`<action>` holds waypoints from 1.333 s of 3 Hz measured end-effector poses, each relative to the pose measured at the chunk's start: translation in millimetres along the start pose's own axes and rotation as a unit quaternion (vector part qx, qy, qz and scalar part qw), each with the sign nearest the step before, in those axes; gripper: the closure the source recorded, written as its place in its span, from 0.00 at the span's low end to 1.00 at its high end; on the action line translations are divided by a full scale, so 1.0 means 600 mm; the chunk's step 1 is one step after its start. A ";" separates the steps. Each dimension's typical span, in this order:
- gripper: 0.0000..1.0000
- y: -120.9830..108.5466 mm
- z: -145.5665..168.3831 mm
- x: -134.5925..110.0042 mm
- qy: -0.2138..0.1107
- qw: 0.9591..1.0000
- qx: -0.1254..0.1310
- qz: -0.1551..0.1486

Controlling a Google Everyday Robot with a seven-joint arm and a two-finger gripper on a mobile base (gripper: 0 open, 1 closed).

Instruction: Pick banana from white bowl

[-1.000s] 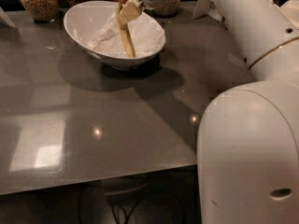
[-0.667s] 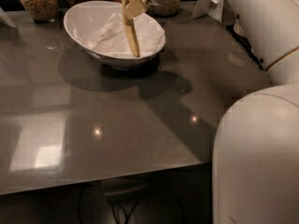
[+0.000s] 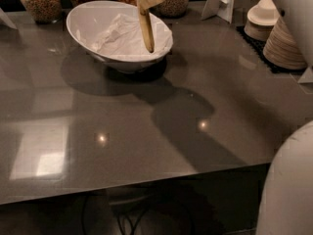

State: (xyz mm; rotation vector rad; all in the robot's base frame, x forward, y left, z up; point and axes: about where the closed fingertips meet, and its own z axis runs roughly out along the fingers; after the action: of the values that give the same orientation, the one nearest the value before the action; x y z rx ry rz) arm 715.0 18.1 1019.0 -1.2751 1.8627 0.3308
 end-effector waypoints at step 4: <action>1.00 0.082 -0.105 0.066 -0.004 0.997 0.042 0.069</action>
Offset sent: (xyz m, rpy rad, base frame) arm -0.0629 -0.0478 0.0388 -0.0032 -0.0540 -0.1450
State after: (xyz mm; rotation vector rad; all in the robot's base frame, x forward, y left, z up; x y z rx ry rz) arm 636.6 -24.2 1017.1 -1.0897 1.9417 0.3286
